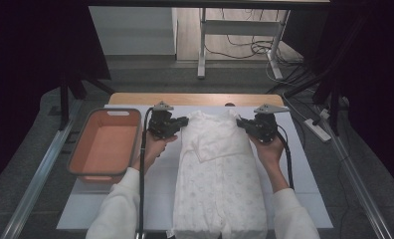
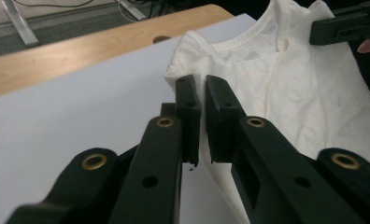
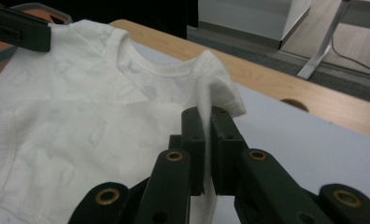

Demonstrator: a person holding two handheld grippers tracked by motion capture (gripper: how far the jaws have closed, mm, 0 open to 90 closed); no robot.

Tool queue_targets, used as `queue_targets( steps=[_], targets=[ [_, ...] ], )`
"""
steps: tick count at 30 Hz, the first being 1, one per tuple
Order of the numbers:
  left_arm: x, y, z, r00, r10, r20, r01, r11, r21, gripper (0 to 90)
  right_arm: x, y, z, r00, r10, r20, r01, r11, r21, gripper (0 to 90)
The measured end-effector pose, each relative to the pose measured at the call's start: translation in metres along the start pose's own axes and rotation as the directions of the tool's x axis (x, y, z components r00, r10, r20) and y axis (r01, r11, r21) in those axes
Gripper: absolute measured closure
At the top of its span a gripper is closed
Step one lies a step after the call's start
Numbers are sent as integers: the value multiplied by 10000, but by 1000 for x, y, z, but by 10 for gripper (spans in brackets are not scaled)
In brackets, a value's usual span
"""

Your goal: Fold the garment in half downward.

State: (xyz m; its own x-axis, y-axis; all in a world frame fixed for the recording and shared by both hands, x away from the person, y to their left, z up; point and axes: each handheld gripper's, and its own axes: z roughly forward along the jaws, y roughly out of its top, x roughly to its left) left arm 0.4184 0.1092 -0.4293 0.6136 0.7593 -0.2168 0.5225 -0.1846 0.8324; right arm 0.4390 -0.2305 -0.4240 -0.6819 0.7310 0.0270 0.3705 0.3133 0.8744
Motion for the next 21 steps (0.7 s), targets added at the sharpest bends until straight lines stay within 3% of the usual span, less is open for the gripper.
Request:
queue_targets(
  steps=[4,7,12,21],
  targets=[
    [-1,27,-15,9994,243,-256,-251,9991,-350,837,-2,24,-9,9997,-122,228,132,9989,-449,856],
    [-6,35,-23,9986,444,-278,-456,9979,-455,838,0,39,-19,9997,-146,208,163,9959,-884,855],
    [-5,25,-24,9991,332,-245,-342,9986,-405,837,4,38,-22,9991,-374,194,390,9951,-909,855],
    [3,3,-11,10000,56,21,-55,9999,-135,835,3,14,-3,9995,-323,54,326,9982,-496,854]
  ],
)
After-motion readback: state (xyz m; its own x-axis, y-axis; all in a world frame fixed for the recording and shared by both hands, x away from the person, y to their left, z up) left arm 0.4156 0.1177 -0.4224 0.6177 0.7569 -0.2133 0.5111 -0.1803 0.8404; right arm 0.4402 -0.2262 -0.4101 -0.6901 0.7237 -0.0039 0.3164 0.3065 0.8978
